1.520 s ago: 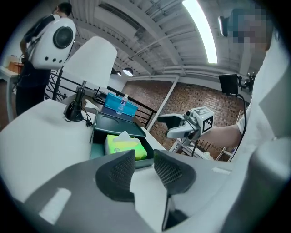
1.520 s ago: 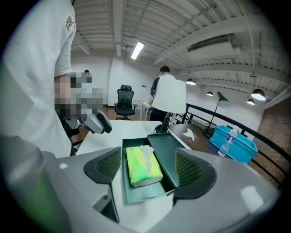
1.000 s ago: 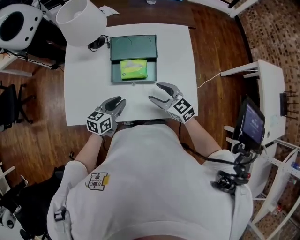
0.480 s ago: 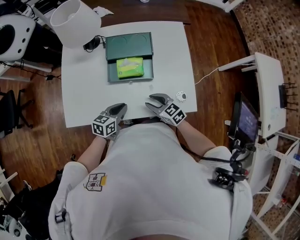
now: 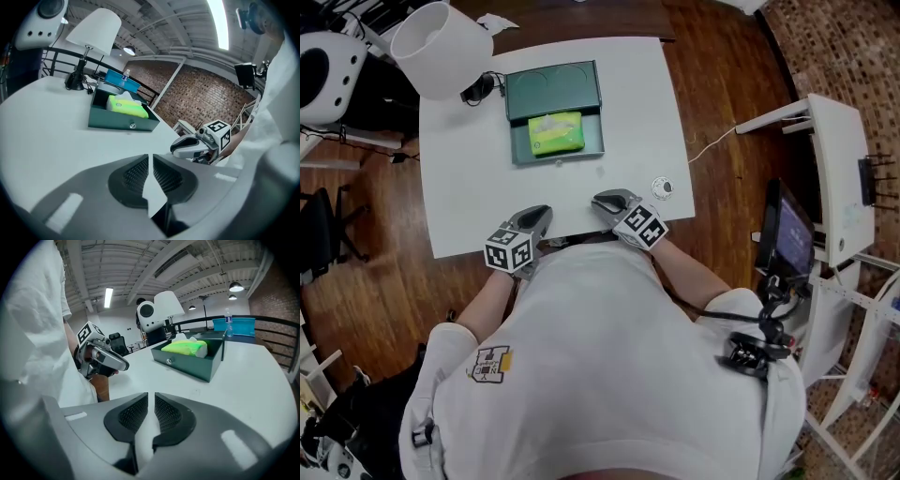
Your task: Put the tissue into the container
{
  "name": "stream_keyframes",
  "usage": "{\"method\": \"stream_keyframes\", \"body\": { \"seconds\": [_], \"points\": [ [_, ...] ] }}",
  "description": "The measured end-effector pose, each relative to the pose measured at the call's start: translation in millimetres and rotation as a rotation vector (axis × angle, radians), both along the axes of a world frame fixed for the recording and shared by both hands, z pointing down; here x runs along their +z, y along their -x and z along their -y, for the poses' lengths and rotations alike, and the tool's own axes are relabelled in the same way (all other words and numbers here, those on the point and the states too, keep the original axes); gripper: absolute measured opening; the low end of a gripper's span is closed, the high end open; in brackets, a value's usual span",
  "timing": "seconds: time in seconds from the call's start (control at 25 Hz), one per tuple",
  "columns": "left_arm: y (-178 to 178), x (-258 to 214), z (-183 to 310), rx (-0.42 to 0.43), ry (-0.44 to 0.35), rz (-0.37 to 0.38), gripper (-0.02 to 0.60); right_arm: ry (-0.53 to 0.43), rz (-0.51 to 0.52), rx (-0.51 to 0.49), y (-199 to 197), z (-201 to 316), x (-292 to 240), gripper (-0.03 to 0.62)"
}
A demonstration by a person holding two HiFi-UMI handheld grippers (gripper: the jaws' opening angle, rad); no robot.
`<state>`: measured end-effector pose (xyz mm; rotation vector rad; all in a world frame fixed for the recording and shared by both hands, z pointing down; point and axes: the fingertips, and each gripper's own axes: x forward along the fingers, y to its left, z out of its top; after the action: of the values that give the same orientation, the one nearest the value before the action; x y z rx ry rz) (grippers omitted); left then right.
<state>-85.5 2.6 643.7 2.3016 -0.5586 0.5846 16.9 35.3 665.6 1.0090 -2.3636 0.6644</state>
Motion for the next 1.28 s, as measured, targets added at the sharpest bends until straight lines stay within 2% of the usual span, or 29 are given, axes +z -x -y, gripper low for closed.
{"method": "stream_keyframes", "body": {
  "seconds": [0.32,1.28],
  "points": [
    [-1.6,-0.4,1.4,0.011,-0.004,0.001,0.029,-0.002,-0.009,0.003,0.2,-0.3,-1.6,0.0],
    [-4.1,-2.2,2.9,0.038,-0.016,0.002,0.029,-0.031,-0.043,0.015,-8.0,9.7,-6.5,0.0]
  ]
}}
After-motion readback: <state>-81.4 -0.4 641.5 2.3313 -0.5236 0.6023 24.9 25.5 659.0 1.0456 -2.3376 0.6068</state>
